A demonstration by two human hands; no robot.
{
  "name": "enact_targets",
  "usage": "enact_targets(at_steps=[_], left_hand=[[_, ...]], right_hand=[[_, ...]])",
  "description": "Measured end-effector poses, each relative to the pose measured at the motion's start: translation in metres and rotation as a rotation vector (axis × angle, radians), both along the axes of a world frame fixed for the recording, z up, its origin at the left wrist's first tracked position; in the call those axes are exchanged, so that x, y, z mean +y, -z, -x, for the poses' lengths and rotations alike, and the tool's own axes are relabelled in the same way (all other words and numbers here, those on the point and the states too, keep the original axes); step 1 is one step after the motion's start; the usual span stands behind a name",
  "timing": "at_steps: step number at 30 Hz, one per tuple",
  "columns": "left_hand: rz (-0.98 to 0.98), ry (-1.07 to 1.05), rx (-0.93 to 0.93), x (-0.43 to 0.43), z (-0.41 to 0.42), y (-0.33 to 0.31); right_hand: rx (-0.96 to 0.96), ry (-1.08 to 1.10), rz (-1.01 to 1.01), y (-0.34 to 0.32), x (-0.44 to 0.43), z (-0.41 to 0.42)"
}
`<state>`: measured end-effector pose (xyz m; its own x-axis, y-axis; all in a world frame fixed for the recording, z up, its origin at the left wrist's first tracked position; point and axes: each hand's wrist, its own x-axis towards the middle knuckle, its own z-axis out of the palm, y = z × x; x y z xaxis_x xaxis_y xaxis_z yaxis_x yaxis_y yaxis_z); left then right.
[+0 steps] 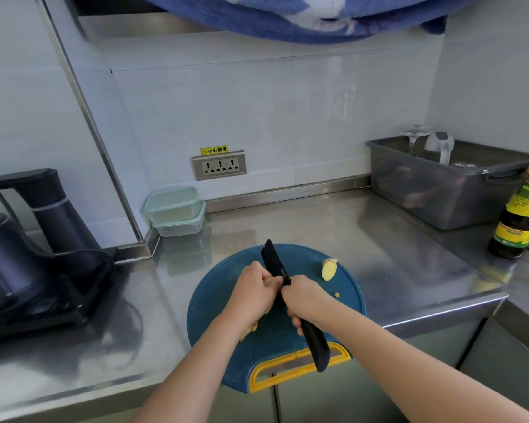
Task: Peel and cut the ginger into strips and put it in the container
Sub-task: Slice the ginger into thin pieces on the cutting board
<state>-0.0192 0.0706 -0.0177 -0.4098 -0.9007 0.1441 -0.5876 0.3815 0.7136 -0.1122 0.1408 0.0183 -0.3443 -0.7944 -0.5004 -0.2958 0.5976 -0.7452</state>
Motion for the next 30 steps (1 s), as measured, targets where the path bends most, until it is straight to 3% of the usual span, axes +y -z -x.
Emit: enact_targets(at_steps=[7, 30], left_hand=[[-0.011, 0.021, -0.009, 0.001, -0.003, 0.0], [-0.045, -0.015, -0.009, 0.003, 0.001, -0.001]], right_hand=[[0.053, -0.035, 0.011, 0.001, 0.004, 0.007], [-0.048, -0.028, 0.046, -0.027, 0.029, 0.018]])
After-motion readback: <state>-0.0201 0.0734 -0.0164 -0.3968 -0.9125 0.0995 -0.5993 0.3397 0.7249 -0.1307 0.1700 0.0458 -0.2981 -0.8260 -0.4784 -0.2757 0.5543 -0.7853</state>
